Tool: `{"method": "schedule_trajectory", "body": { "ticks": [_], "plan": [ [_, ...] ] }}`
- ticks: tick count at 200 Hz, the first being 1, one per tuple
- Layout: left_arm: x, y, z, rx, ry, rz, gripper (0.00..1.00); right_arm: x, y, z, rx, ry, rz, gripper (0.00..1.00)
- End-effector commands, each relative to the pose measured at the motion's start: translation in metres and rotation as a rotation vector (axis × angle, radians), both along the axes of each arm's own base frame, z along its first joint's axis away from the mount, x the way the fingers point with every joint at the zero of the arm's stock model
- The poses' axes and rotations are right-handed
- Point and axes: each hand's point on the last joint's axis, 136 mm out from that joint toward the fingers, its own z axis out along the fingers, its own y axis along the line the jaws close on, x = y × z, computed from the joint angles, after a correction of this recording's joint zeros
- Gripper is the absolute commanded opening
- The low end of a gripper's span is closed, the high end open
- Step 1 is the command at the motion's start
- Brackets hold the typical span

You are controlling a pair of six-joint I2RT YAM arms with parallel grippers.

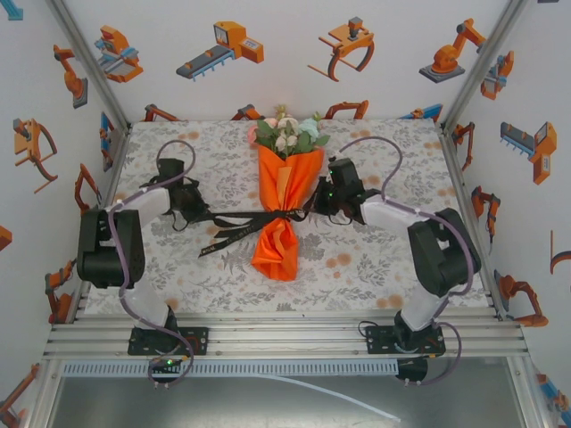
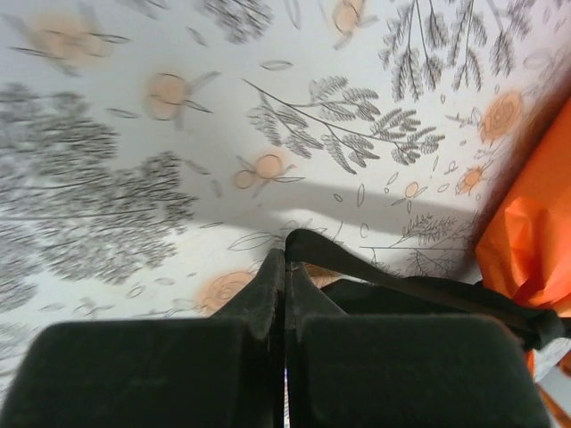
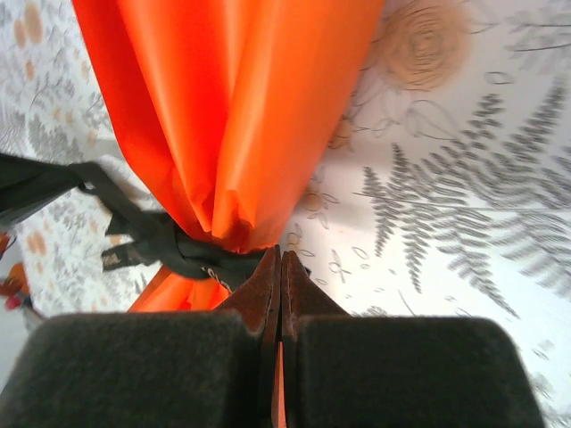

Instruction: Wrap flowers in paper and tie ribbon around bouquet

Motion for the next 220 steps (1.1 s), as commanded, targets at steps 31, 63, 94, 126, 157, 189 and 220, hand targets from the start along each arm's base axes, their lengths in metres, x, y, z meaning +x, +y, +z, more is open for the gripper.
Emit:
{"method": "schedule_trajectory", "body": {
  "ticks": [31, 63, 94, 126, 157, 189, 220],
  "plan": [
    [-0.018, 0.040, 0.009, 0.083, 0.035, 0.145, 0.00, 0.001, -0.062, -0.003, -0.268, -0.062, -0.190, 0.00],
    [-0.024, 0.046, -0.001, 0.085, 0.056, 0.172, 0.00, -0.002, -0.093, -0.005, -0.401, -0.069, -0.258, 0.00],
    [-0.027, 0.054, -0.005, 0.097, 0.072, 0.196, 0.00, -0.003, -0.123, -0.010, -0.456, -0.053, -0.322, 0.00],
    [-0.030, 0.065, -0.007, 0.118, 0.078, 0.225, 0.00, -0.007, -0.150, -0.017, -0.478, -0.016, -0.387, 0.00],
    [-0.035, 0.077, -0.012, 0.130, 0.099, 0.261, 0.00, -0.013, -0.175, -0.026, -0.460, 0.030, -0.481, 0.00],
    [-0.037, 0.078, -0.013, 0.130, 0.096, 0.266, 0.00, -0.018, -0.187, -0.024, -0.476, 0.041, -0.530, 0.00],
    [-0.030, 0.073, -0.005, 0.109, 0.058, 0.233, 0.00, -0.017, -0.186, -0.019, -0.388, 0.030, -0.553, 0.00]
  ]
}}
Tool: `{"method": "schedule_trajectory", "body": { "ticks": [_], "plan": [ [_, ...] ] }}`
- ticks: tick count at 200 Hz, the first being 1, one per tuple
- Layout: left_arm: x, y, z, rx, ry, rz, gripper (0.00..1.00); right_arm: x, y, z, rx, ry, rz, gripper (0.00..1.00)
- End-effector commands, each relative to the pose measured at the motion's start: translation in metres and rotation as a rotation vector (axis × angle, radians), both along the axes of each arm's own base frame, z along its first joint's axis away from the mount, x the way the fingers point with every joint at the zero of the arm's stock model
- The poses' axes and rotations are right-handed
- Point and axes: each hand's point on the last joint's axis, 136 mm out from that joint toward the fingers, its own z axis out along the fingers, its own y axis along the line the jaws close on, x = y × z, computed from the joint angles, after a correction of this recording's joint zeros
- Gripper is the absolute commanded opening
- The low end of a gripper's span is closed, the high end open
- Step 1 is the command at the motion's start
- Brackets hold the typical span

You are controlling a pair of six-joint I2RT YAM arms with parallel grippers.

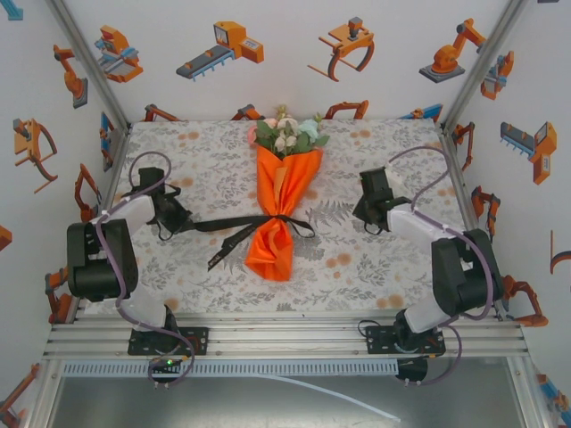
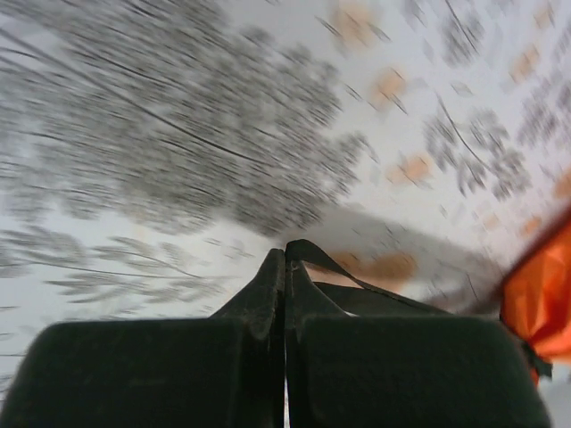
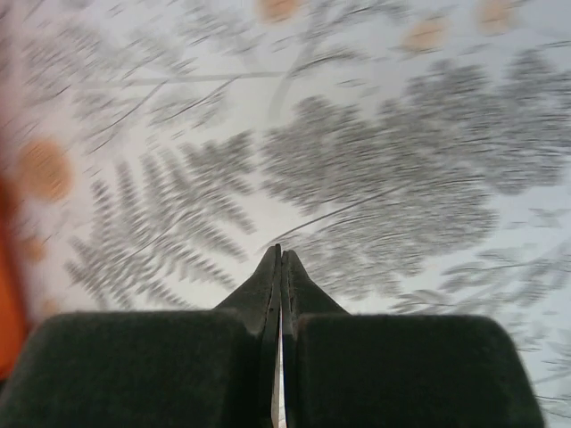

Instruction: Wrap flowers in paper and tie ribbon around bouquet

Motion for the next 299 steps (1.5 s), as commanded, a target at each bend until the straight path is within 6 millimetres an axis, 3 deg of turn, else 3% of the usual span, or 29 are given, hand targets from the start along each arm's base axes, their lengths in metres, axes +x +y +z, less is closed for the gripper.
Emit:
{"method": "schedule_trajectory", "body": {
  "ticks": [1, 15, 33, 47, 61, 78, 99, 113, 123, 142, 159, 184, 197, 213, 220, 233, 242, 247, 255, 269, 280, 290, 299],
  "plan": [
    [0.001, 0.006, 0.009, 0.049, -0.034, -0.018, 0.00, -0.007, -0.013, 0.005, -0.011, -0.019, -0.052, 0.00],
    [0.010, -0.013, 0.020, 0.021, -0.099, -0.083, 0.01, 0.002, 0.008, 0.015, 0.078, -0.072, 0.020, 0.00],
    [0.015, -0.033, 0.039, 0.022, -0.167, -0.164, 0.34, 0.008, 0.034, 0.042, 0.131, -0.136, 0.136, 0.00],
    [0.015, -0.036, 0.058, 0.027, -0.233, -0.166, 0.48, 0.008, 0.042, 0.067, 0.120, -0.192, 0.188, 0.16],
    [0.013, -0.029, 0.081, 0.063, -0.302, -0.149, 0.55, 0.005, 0.036, 0.090, 0.093, -0.257, 0.200, 0.32],
    [0.008, -0.016, 0.120, 0.159, -0.428, -0.134, 0.64, -0.002, 0.016, 0.115, -0.028, -0.355, 0.193, 0.47],
    [-0.008, 0.010, 0.163, 0.362, -0.589, -0.082, 0.80, -0.017, -0.033, 0.135, -0.226, -0.442, 0.056, 0.69],
    [-0.024, 0.032, 0.179, 0.506, -0.657, -0.030, 0.93, -0.029, -0.069, 0.144, -0.356, -0.497, -0.064, 0.76],
    [-0.037, 0.052, 0.182, 0.614, -0.661, 0.031, 0.97, -0.038, -0.090, 0.140, -0.428, -0.499, -0.122, 0.82],
    [-0.054, 0.077, 0.176, 0.782, -0.657, 0.093, 0.97, -0.049, -0.125, 0.124, -0.517, -0.462, -0.218, 0.95],
    [-0.059, 0.087, 0.152, 0.865, -0.638, 0.102, 0.97, -0.047, -0.144, 0.095, -0.523, -0.394, -0.252, 0.99],
    [-0.048, 0.077, 0.108, 0.855, -0.643, -0.008, 0.97, -0.019, -0.134, 0.050, -0.492, -0.332, -0.126, 0.99],
    [-0.037, 0.068, 0.097, 0.806, -0.721, -0.039, 0.97, -0.004, -0.122, 0.032, -0.509, -0.327, -0.021, 0.99],
    [-0.018, 0.059, 0.096, 0.708, -0.838, -0.072, 0.97, 0.008, -0.117, 0.034, -0.546, -0.394, 0.040, 0.99],
    [-0.008, 0.056, 0.095, 0.684, -0.859, -0.094, 0.97, 0.006, -0.120, 0.022, -0.519, -0.405, 0.036, 0.99],
    [0.007, 0.052, 0.073, 0.624, -0.831, -0.137, 0.97, 0.008, -0.105, 0.013, -0.455, -0.438, 0.141, 0.99],
    [0.015, 0.034, 0.060, 0.617, -0.860, -0.233, 0.97, 0.008, -0.108, 0.014, -0.474, -0.494, 0.120, 0.99],
    [0.020, 0.029, 0.063, 0.638, -0.899, -0.250, 0.97, 0.003, -0.112, 0.012, -0.452, -0.464, 0.099, 0.99],
    [0.021, 0.027, 0.060, 0.636, -0.884, -0.262, 0.97, 0.006, -0.120, 0.012, -0.448, -0.465, 0.062, 0.99],
    [0.022, 0.040, 0.055, 0.634, -0.777, -0.210, 0.97, 0.007, -0.119, 0.010, -0.445, -0.449, 0.073, 0.99],
    [0.034, 0.034, 0.055, 0.666, -0.782, -0.242, 0.97, 0.005, -0.117, 0.011, -0.443, -0.458, 0.080, 0.99],
    [0.032, 0.032, 0.051, 0.686, -0.706, -0.258, 0.97, 0.007, -0.116, 0.011, -0.442, -0.461, 0.089, 0.99],
    [0.033, 0.032, 0.054, 0.697, -0.747, -0.252, 0.97, 0.008, -0.115, 0.011, -0.440, -0.454, 0.094, 0.99]
  ]
}}
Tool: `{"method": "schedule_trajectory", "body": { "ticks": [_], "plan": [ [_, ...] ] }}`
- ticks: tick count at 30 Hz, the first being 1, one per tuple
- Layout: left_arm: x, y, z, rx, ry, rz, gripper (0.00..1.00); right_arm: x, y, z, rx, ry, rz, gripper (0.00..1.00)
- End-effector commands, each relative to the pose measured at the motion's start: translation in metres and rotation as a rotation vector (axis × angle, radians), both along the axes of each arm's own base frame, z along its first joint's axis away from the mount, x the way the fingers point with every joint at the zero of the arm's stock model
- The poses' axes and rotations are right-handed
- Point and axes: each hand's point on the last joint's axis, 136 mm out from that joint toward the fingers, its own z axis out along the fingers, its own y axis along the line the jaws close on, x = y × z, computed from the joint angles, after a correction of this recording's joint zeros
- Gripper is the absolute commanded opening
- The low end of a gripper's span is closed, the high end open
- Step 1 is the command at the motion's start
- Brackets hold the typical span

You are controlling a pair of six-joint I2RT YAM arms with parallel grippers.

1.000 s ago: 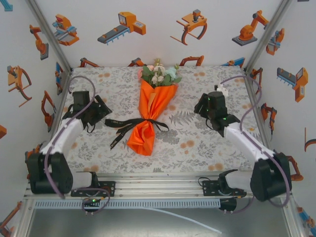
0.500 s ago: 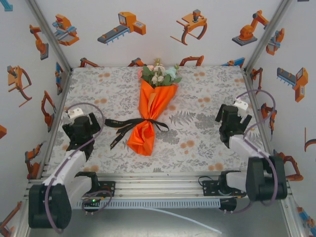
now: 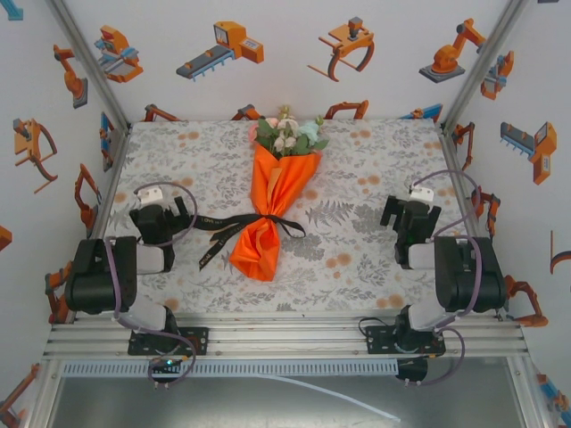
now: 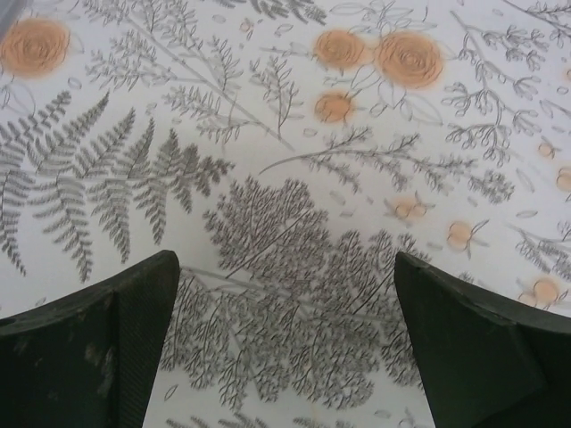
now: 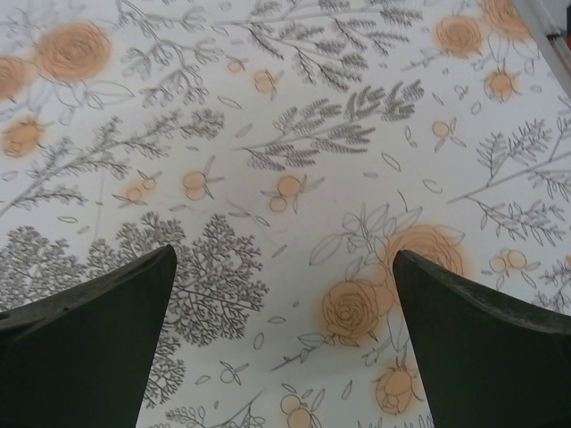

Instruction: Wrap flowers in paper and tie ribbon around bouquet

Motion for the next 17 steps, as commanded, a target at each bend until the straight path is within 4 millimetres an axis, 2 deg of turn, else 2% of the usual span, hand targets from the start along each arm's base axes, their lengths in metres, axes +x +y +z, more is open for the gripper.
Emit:
{"method": "schedule_trajectory", "body": {
  "ticks": [1, 7, 9, 17],
  "plan": [
    [0.009, -0.007, 0.011, 0.049, -0.026, -0.022, 0.97, 0.009, 0.004, 0.015, -0.006, -0.062, 0.032, 0.99],
    [0.008, -0.008, 0.009, 0.048, 0.000, -0.021, 0.97, 0.010, 0.006, 0.015, -0.007, -0.061, 0.045, 0.99],
    [0.009, -0.008, 0.010, 0.051, -0.011, -0.022, 0.97, 0.014, 0.016, 0.014, -0.003, -0.051, 0.108, 0.99],
    [0.009, -0.008, 0.009, 0.050, -0.005, -0.020, 0.97, 0.013, 0.018, 0.014, 0.005, -0.052, 0.129, 0.99]
  ]
}}
